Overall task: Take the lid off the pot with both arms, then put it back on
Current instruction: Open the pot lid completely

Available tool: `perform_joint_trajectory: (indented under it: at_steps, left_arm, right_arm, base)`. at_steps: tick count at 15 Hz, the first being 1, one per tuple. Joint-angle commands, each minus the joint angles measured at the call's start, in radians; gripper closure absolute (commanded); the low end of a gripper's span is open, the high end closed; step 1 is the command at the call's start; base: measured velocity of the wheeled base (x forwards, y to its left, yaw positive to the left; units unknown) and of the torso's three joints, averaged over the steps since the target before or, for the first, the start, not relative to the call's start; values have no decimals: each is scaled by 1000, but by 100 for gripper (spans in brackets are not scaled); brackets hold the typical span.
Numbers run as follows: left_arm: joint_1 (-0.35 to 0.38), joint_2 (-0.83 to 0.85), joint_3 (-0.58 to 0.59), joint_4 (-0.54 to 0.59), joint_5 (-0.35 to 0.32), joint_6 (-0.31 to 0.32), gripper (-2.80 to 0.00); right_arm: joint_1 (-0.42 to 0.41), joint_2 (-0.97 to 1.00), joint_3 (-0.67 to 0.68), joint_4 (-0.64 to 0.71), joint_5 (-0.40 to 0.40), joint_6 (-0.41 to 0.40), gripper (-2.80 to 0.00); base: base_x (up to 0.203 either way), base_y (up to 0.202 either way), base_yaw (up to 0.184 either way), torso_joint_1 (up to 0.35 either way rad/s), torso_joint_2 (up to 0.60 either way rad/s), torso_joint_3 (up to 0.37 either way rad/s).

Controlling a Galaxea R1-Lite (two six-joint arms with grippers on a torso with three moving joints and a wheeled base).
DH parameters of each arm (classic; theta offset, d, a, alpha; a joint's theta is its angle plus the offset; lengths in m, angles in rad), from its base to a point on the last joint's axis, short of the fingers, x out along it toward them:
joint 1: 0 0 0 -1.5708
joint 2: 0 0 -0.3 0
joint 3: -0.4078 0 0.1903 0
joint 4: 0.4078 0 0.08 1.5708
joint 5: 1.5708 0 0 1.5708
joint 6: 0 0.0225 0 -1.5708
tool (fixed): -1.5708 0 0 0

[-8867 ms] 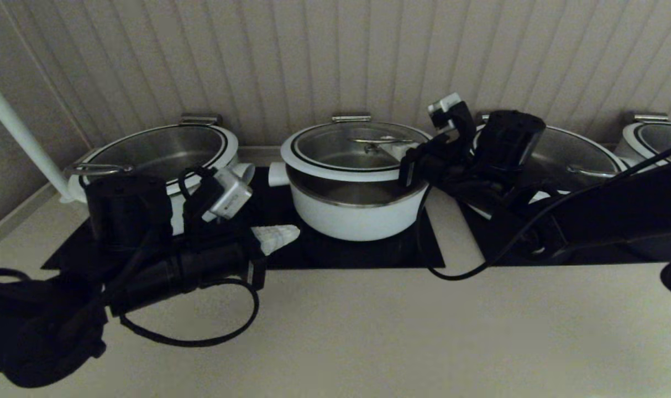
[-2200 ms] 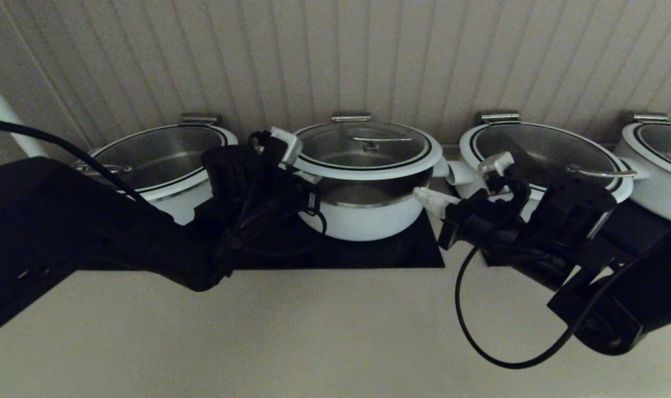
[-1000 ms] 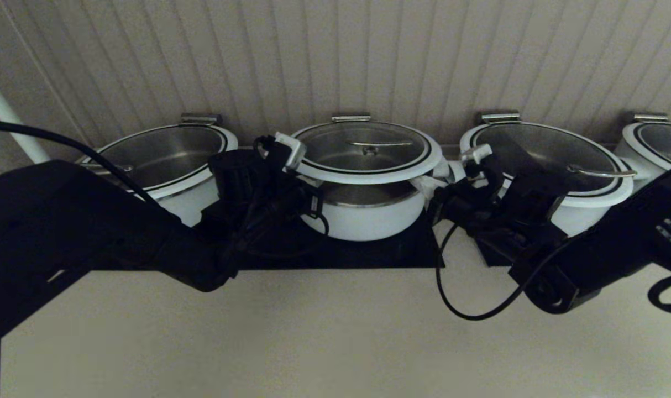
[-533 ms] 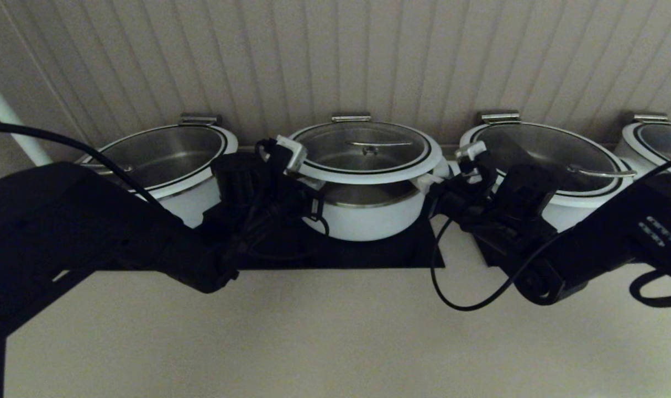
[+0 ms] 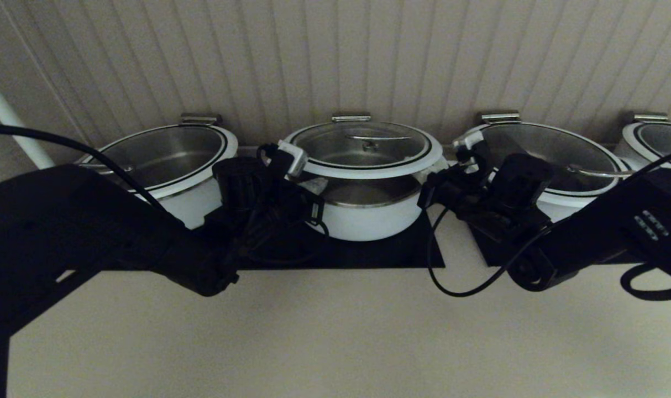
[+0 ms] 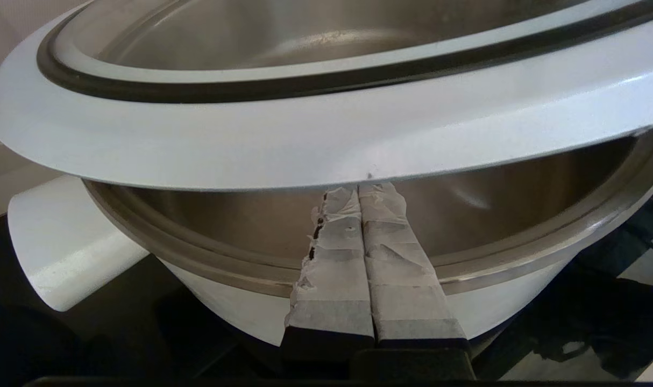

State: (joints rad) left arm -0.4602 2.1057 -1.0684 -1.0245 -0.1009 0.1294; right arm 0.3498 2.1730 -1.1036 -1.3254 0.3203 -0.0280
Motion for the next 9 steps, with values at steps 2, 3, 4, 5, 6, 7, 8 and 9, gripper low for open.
perform_joint_trajectory:
  at_steps: [2,3,4,5,6,7,8,9]
  left_arm:
    - [0,0,15,-8,0,3,0]
    - [0,0,20,-8,0,3,0]
    - [0,-1,31,-11,0,4,0]
    - [0,-1,42,-27,0,4,0]
    - [0,-1,57,-48,0,3,0]
    - [0,-3,77,-67,-1,3,0]
    - [0,-7,95,-71,-2,3,0]
    - [0,-12,107,-72,-1,3,0]
  right_arm:
    - [-2,7,-33,3,2,-1,0]
    - [-4,7,-43,5,2,-1,0]
    - [-9,8,-50,6,2,-1,0]
    - [-13,8,-55,6,2,-1,0]
    - [-18,8,-55,6,2,-1,0]
    - [-22,8,-55,6,2,-1,0]
    - [-25,8,-55,6,2,-1,0]
    - [-26,8,-56,6,2,-1,0]
  base:
    - [0,0,0,0,0,0]
    - [0,0,0,0,0,0]
    - [0,0,0,0,0,0]
    - [0,0,0,0,0,0]
    - [0,0,0,0,0,0]
    - [0,0,0,0,0,0]
    - [0,0,0,0,0,0]
    - [0,0,0,0,0,0]
